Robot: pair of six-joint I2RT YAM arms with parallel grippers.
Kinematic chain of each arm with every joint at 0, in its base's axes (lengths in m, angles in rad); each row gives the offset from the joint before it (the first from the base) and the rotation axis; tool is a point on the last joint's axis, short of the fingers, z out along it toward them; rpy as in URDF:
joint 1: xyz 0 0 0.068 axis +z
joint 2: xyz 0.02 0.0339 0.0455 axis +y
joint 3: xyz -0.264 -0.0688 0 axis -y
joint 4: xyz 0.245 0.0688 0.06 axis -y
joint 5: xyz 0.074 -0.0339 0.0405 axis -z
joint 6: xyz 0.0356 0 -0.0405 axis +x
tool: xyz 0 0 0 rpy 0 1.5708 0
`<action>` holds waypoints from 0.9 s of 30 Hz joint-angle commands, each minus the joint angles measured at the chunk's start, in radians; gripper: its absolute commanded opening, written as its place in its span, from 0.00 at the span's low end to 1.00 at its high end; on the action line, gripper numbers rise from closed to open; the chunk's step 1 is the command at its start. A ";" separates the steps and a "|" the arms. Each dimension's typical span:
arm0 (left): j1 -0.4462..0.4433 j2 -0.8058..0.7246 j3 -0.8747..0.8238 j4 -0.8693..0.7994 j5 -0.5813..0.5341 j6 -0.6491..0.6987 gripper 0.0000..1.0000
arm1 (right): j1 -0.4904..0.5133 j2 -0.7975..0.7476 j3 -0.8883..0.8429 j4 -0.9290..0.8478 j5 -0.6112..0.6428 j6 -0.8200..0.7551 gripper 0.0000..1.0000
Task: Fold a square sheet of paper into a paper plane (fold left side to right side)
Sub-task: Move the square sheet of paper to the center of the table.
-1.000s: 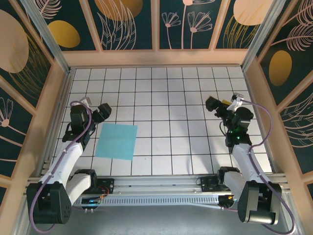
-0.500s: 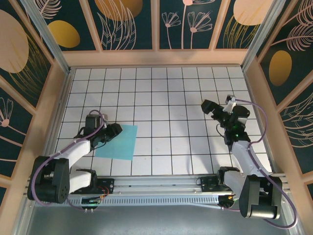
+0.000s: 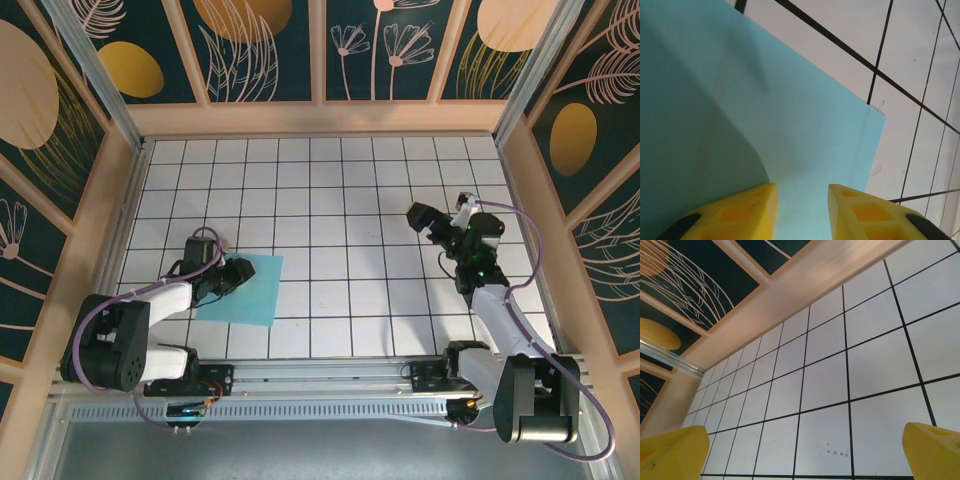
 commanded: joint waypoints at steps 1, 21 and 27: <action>-0.018 0.018 -0.015 0.060 0.015 -0.057 0.31 | 0.013 0.004 0.033 -0.005 0.034 -0.007 0.99; -0.218 0.208 0.097 0.247 -0.124 -0.268 0.28 | 0.033 0.012 0.022 -0.008 0.069 -0.009 0.99; -0.268 0.278 0.136 0.311 -0.156 -0.326 0.26 | 0.035 0.009 0.022 -0.013 0.079 -0.012 0.99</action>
